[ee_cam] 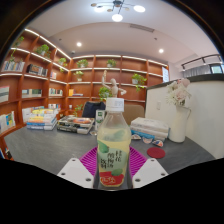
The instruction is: Pour water
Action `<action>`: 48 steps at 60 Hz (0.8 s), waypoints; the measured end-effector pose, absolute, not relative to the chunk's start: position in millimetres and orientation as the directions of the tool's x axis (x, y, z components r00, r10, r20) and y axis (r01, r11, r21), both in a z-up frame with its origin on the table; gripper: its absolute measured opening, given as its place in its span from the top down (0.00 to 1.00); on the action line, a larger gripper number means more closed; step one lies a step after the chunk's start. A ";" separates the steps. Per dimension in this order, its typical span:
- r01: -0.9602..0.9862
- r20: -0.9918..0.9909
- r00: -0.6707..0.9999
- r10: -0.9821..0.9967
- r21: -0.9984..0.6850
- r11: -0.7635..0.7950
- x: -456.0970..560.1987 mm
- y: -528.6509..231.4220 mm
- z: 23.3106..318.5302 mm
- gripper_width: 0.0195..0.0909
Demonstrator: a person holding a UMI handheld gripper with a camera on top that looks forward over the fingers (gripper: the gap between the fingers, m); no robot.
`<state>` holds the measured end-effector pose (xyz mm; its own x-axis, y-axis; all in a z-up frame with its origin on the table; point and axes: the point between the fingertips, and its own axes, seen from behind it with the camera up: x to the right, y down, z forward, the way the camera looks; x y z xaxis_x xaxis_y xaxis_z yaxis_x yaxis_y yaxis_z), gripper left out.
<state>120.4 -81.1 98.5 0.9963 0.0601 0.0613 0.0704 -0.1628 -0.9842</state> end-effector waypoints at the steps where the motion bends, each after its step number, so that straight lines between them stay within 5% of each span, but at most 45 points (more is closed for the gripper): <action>1: 0.067 0.058 0.997 0.058 -0.985 -0.160 120.8 -80.9 98.6 0.74; 18: 0.027 0.021 0.999 0.038 -0.986 -0.167 113.6 -78.7 100.1 0.77; 28: -0.305 -0.322 0.945 0.066 -0.934 -0.186 62.7 -63.5 109.3 0.78; 48: -0.943 -0.962 0.266 0.061 -0.273 -0.191 6.5 4.4 142.4 0.78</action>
